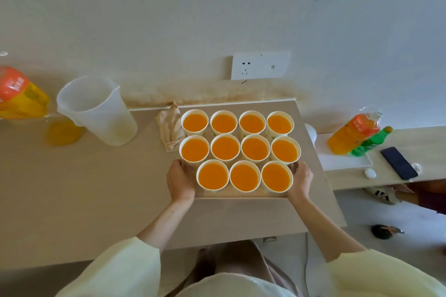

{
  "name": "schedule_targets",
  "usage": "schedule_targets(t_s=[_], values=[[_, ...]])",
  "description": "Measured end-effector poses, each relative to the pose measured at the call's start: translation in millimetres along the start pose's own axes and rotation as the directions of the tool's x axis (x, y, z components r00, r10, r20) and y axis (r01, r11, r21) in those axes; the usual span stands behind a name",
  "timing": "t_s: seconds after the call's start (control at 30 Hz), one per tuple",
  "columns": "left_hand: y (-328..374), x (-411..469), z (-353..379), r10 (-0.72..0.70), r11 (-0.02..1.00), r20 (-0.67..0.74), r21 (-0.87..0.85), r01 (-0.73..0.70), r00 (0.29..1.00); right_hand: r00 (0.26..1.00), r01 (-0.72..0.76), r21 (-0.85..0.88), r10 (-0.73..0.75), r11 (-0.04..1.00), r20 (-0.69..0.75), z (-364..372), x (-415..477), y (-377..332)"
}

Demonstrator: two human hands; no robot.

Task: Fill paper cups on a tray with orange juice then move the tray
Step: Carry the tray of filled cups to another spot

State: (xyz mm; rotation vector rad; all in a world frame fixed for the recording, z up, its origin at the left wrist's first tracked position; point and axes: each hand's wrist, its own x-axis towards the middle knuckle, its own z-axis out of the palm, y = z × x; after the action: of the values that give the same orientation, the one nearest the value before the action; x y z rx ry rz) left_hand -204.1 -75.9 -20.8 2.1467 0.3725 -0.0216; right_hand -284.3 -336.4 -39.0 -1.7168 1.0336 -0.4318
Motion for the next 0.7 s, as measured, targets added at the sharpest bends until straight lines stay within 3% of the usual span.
schedule_targets(t_s=[0.37, 0.7], values=[[33, -15, 73, 0.024, 1.000, -0.059, 0.017, -0.023, 0.998, 0.989, 0.071, -0.048, -0.063, 0.996, 0.136, -43, 64, -13], [48, -1, 121, 0.012, 1.000, -0.088, -0.023, -0.015, 0.996, 0.992, 0.000, -0.023, 0.003, 1.000, 0.124, -38, 120, -12]])
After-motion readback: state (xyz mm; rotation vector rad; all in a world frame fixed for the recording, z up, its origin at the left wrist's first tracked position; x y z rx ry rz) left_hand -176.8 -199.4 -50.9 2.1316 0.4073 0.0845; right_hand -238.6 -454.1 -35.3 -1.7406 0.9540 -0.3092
